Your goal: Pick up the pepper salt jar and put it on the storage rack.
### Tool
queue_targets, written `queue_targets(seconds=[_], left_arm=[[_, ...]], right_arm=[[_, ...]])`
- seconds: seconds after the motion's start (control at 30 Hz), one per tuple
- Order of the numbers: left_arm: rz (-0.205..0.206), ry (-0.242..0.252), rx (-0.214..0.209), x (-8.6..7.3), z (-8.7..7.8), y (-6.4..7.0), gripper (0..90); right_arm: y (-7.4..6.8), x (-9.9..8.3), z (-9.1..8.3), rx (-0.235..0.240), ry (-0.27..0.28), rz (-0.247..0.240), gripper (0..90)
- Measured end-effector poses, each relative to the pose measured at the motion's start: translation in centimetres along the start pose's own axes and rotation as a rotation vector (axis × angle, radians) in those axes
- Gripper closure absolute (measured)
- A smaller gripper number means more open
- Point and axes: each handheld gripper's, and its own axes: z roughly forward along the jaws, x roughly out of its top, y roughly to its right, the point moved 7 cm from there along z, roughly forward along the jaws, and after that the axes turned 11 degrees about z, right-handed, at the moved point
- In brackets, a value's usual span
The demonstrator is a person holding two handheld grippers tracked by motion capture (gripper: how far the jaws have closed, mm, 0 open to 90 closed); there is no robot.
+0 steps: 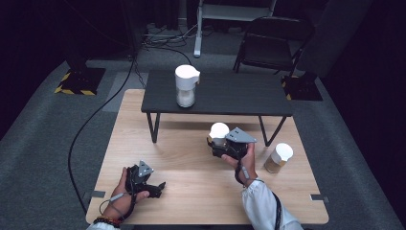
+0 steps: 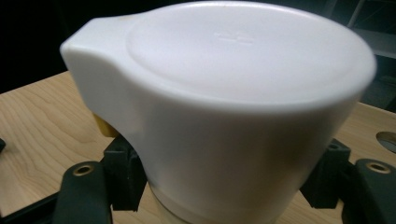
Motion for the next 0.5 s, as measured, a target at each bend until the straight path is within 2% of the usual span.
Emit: queue_targets(seconds=[0.23,0.37,0.5], left_arm=[[-0.001,0.000,0.000,0.0,0.0,0.0,0.1],[0.000,0.000,0.000,0.0,0.0,0.0,0.1],[0.000,0.000,0.000,0.0,0.0,0.0,0.1]], right_arm=[[-0.4,1.3,-1.7,0.013,0.014,-0.014,30.0],[-0.9,2.2,-2.7,0.017,0.022,-0.039,30.0],[-1.1,3.1,-3.5,0.037,0.032,-0.031,30.0]])
